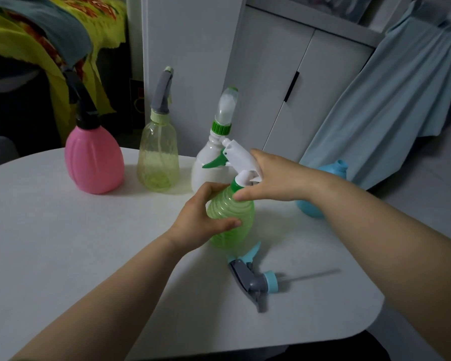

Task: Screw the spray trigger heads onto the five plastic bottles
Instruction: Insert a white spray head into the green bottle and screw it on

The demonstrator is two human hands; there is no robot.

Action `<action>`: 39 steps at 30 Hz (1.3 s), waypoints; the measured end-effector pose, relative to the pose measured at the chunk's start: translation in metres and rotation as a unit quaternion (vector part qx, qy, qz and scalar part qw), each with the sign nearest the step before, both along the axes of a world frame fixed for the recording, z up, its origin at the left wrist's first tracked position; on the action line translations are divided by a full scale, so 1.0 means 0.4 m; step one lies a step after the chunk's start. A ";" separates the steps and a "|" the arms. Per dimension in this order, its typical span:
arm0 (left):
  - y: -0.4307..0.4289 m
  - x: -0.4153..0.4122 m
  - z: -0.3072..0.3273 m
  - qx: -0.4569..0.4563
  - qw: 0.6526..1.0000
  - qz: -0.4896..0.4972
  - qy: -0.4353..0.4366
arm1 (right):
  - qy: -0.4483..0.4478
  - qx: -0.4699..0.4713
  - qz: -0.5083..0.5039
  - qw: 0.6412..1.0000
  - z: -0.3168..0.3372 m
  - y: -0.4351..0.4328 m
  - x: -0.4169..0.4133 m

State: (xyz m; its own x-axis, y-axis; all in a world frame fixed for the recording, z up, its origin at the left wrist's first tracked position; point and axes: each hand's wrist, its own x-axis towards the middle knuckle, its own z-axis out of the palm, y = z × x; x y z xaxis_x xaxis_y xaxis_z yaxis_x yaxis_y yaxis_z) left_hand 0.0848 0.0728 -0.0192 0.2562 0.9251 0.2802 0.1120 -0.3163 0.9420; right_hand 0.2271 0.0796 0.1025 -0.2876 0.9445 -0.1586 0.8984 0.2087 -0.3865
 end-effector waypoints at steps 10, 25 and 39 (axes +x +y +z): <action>-0.001 -0.002 0.000 -0.007 1.000 0.001 0.008 | 0.017 0.018 0.016 1.000 0.001 0.009 -0.009; -0.002 -0.001 0.001 -0.001 1.000 0.001 0.004 | 0.062 -0.007 0.031 0.998 -0.012 0.004 0.011; -0.003 0.000 0.002 -0.010 1.000 0.001 0.002 | 0.093 0.007 0.020 0.995 -0.021 -0.011 0.026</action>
